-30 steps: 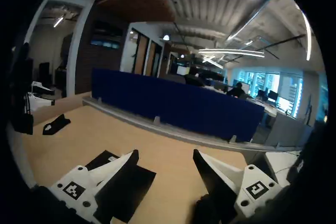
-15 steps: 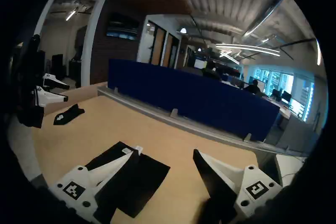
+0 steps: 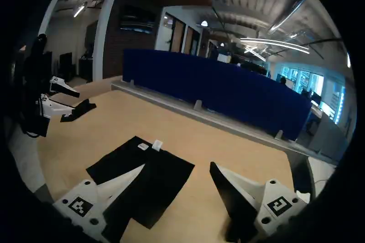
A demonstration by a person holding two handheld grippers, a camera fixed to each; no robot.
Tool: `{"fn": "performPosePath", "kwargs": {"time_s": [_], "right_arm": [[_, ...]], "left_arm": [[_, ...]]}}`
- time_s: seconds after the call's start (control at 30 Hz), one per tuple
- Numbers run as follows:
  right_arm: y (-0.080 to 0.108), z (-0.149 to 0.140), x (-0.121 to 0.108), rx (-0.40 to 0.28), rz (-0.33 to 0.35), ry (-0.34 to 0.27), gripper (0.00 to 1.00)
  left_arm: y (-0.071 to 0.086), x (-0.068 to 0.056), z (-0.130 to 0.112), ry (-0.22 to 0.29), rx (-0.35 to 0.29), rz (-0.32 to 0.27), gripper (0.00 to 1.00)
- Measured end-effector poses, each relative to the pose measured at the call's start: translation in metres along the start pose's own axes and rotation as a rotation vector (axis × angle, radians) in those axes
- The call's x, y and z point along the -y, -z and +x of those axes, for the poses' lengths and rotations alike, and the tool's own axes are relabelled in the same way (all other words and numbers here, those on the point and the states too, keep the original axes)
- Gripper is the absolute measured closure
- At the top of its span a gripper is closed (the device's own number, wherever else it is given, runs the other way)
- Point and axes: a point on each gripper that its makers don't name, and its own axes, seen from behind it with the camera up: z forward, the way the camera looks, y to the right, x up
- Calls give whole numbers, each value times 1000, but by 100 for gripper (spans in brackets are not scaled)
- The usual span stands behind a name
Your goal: Fold towel
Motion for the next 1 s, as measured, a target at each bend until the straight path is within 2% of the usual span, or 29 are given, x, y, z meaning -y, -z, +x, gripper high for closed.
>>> {"fn": "performPosePath", "kwargs": {"time_s": [0.67, 1.0], "right_arm": [[-22, -96, 30, 148, 64, -12, 0], [-30, -135, 38, 211, 81, -22, 0]], "left_arm": [[-33, -46, -88, -37, 170, -97, 1], [-43, -59, -134, -53, 249, -132, 1]]}}
